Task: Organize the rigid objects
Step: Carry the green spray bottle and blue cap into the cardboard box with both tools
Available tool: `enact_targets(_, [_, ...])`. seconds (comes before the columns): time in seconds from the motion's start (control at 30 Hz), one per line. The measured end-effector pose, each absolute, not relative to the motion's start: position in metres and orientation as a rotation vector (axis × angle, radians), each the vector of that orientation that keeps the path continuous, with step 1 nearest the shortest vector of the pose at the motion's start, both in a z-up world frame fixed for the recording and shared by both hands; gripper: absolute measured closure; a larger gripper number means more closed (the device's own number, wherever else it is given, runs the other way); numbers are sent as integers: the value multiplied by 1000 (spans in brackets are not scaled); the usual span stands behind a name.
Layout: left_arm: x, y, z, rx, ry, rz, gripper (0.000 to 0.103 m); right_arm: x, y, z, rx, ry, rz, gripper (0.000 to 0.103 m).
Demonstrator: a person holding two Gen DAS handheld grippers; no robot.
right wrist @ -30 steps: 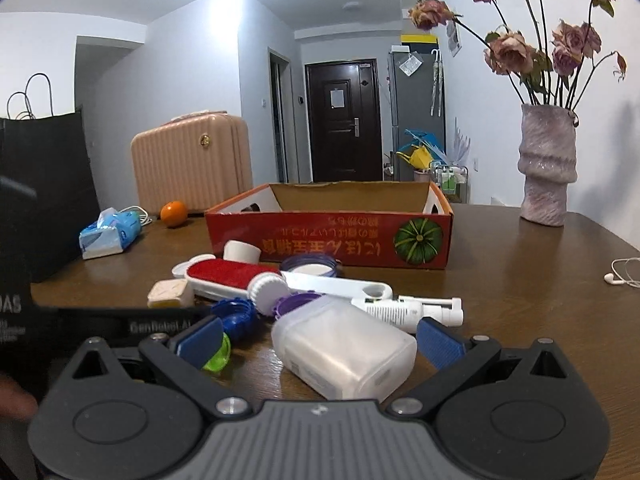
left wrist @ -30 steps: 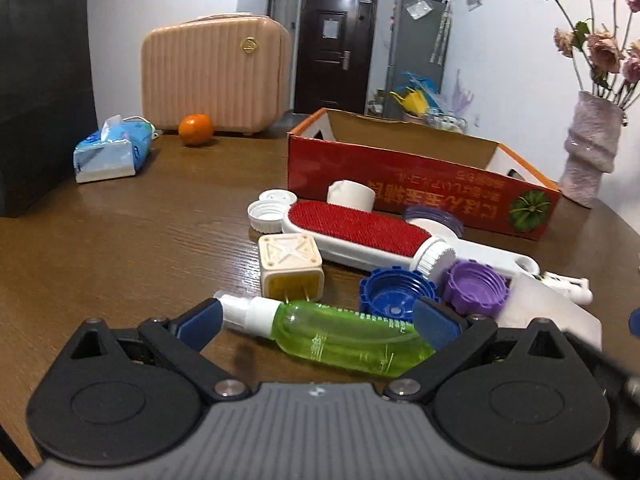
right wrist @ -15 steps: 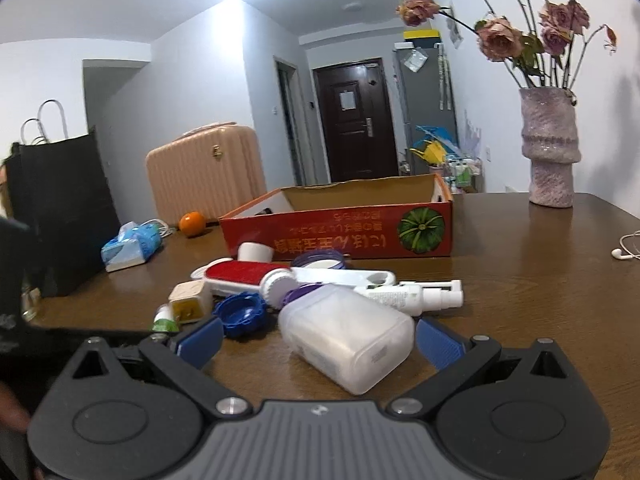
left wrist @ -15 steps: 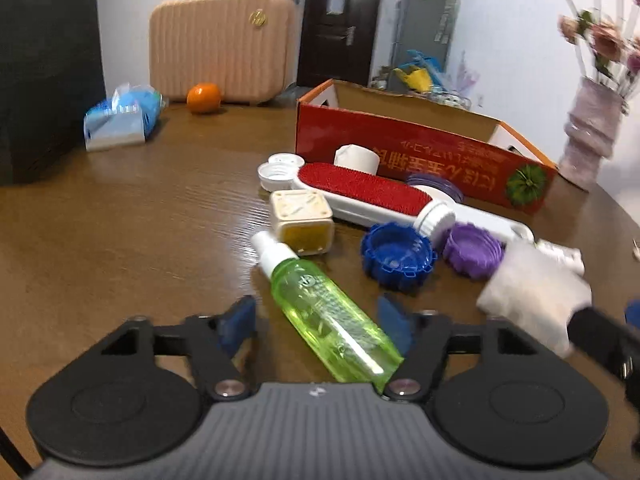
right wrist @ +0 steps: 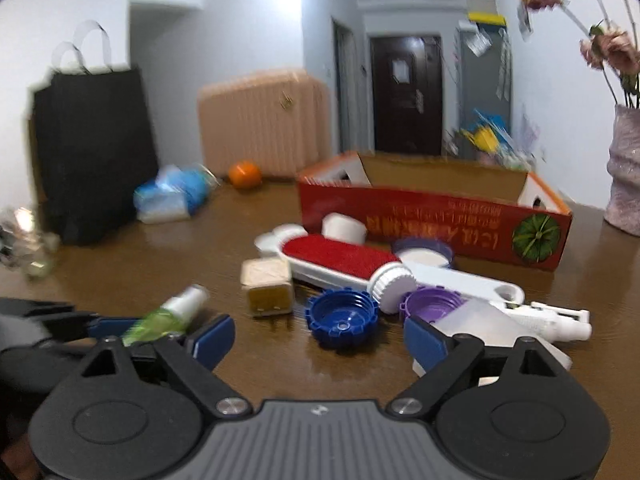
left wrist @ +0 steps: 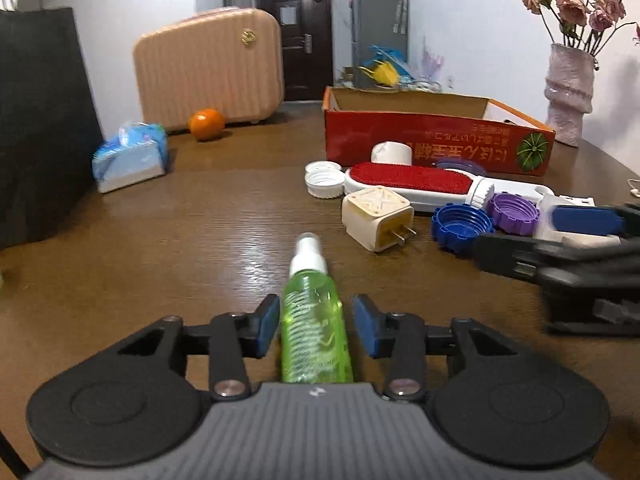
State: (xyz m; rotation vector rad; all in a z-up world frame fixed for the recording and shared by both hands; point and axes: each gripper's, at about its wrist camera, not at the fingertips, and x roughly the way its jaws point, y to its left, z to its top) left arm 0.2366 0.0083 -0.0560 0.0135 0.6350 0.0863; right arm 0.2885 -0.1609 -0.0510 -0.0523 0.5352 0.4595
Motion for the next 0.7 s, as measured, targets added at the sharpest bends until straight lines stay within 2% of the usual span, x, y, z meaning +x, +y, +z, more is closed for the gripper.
enact_targets(0.1, [243,21,-59,-30,644,17,59,312,-140,-62,-107,606,417,20])
enact_targets(0.17, [240,28,-59,-19,643,-27,70,320,-128,-67,-158,626,377,21])
enact_targets(0.3, [233,41,-59,-32,637,-48,72,333,-119,-70,-189,631,347,22])
enact_targets(0.33, [230,44,-58,-49,634,-44,72,335,-117,-69,-190,635,350,27])
enact_targets(0.37, [228,47,-57,-61,629,-44,72,335,-116,-68,-194,638,354,41])
enact_targets(0.4, [225,49,-54,-70,621,-45,72,334,-116,-67,-195,640,353,48])
enact_targets(0.7, [196,35,-24,-15,505,-39,72,284,-142,-56,-191,616,389,49])
